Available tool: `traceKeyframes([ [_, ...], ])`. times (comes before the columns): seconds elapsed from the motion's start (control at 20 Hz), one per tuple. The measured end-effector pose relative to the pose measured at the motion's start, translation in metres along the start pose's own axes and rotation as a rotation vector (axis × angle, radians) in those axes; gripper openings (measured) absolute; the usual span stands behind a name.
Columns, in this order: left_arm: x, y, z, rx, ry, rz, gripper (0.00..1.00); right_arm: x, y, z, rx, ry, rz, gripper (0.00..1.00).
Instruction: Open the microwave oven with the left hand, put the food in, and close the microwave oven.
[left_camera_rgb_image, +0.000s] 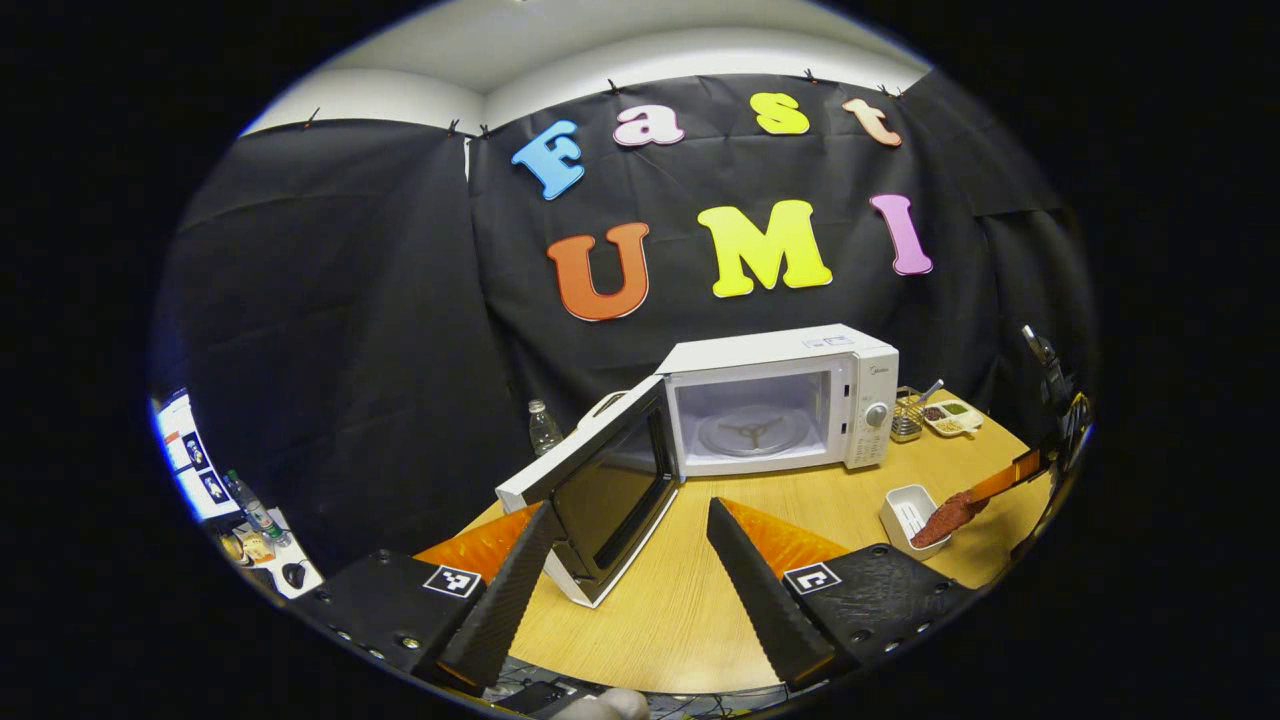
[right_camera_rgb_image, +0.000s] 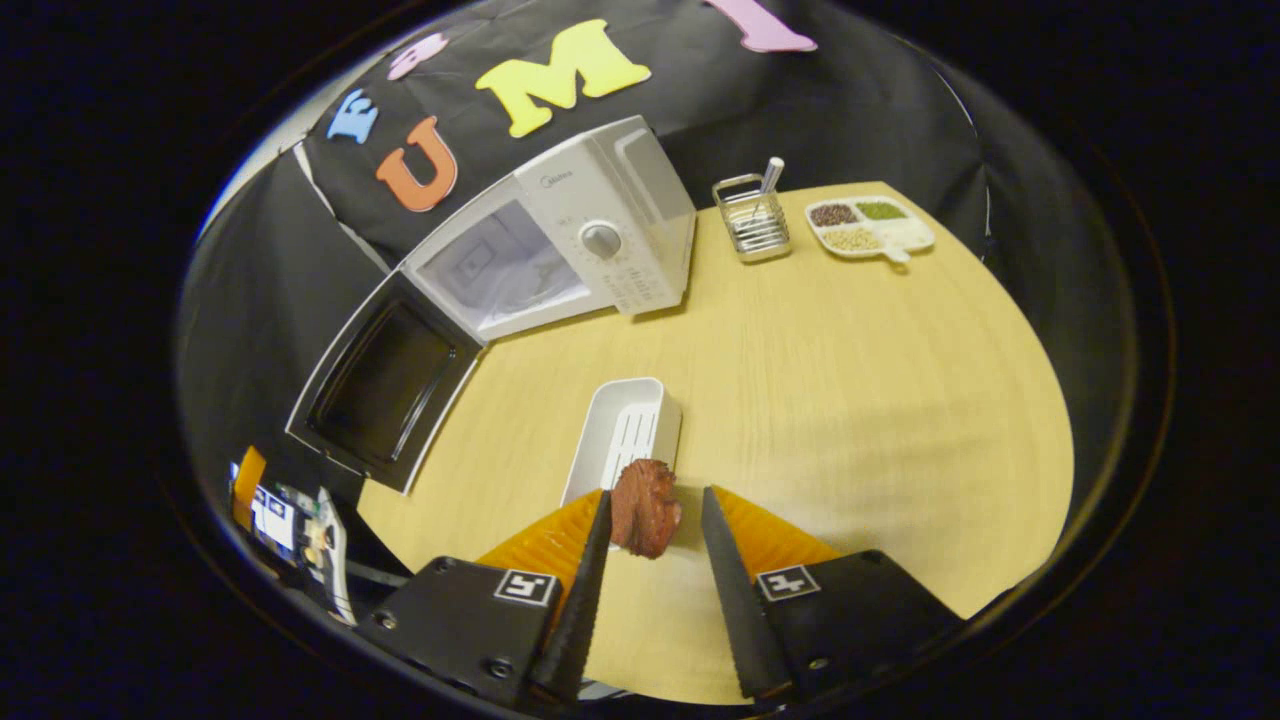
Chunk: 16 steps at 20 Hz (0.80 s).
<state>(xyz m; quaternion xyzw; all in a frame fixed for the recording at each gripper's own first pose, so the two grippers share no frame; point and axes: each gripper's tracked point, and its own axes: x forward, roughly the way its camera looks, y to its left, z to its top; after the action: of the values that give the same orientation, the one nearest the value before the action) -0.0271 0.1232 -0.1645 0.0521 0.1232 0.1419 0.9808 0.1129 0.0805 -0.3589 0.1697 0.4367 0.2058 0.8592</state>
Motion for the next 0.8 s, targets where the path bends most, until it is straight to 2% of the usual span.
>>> traceKeyframes([
  [0.05,0.001,-0.003,0.003,-0.001,0.008,0.010,0.94,0.008,0.000,-0.002,0.041,0.030,0.031,0.43],
  [0.1,0.001,-0.005,0.006,0.005,0.014,0.028,0.94,0.014,-0.001,-0.006,0.085,0.078,0.051,0.29],
  [0.15,0.002,-0.006,0.009,0.015,0.017,0.045,0.94,0.019,0.003,-0.011,0.122,0.125,0.085,0.24],
  [0.25,0.001,-0.009,0.016,0.029,0.013,0.074,0.94,0.024,0.006,-0.015,0.173,0.188,0.126,0.18],
  [0.35,0.001,-0.013,0.019,0.031,0.019,0.088,0.94,0.024,0.006,-0.011,0.193,0.195,0.143,0.13],
  [0.55,0.003,-0.013,0.022,0.027,0.019,0.114,0.94,0.019,0.008,-0.004,0.199,0.192,0.130,0.09],
  [0.6,0.005,-0.013,0.021,0.020,0.021,0.112,0.94,0.016,0.010,0.001,0.188,0.179,0.133,0.16],
  [0.65,0.006,-0.013,0.020,0.013,0.024,0.109,0.94,0.008,0.018,0.008,0.188,0.162,0.147,0.07],
  [0.7,0.010,-0.012,0.019,0.009,0.026,0.104,0.94,0.001,0.026,0.017,0.193,0.145,0.164,0.07],
  [0.75,0.014,-0.009,0.018,0.009,0.026,0.100,0.94,-0.006,0.035,0.028,0.194,0.118,0.175,0.15],
  [0.8,0.017,-0.006,0.019,0.006,0.022,0.100,0.94,-0.010,0.045,0.041,0.178,0.084,0.178,0.15],
])
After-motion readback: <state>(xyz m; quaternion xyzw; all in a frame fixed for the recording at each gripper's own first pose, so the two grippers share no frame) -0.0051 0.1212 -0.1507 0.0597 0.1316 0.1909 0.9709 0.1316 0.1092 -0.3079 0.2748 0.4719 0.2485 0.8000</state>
